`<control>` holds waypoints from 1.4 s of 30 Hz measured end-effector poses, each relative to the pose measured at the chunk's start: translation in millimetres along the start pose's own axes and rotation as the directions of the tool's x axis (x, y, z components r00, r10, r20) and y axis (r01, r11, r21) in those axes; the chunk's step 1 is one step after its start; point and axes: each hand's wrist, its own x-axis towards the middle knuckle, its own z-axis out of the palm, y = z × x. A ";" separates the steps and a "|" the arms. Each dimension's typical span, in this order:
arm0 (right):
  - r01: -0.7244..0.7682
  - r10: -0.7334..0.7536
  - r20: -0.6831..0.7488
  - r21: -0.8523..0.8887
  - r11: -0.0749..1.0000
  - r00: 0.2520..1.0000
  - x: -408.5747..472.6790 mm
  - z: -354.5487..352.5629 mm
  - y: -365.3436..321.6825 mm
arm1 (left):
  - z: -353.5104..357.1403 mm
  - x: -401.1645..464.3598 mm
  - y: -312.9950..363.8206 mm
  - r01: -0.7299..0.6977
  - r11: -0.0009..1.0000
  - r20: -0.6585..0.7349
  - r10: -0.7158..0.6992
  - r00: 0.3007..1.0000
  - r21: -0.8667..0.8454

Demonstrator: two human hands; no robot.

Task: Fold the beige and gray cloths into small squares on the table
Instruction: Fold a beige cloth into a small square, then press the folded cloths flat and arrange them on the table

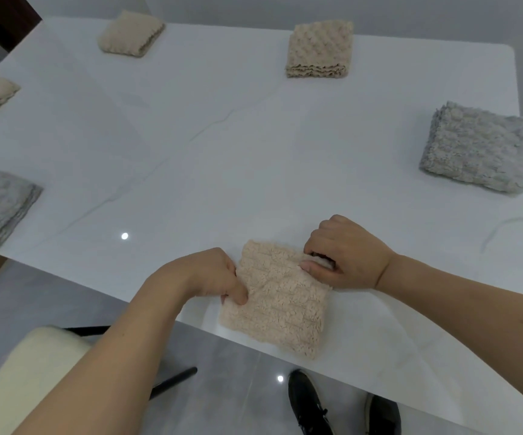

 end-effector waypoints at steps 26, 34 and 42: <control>-0.373 0.367 0.095 0.057 0.926 0.925 14.4 -107.3 64.2 | -12.6 4.5 133.3 -0.157 0.897 -0.779 0.439 0.448 0.414; -0.346 0.327 0.165 0.107 0.932 0.931 -30.0 -177.9 144.2 | 10.2 12.4 207.0 -0.098 0.946 -0.850 0.320 0.418 0.308; -0.438 0.378 0.240 0.303 0.846 0.894 -58.5 -232.8 217.9 | 57.7 32.8 280.7 -0.241 0.970 -0.944 0.042 0.328 -0.040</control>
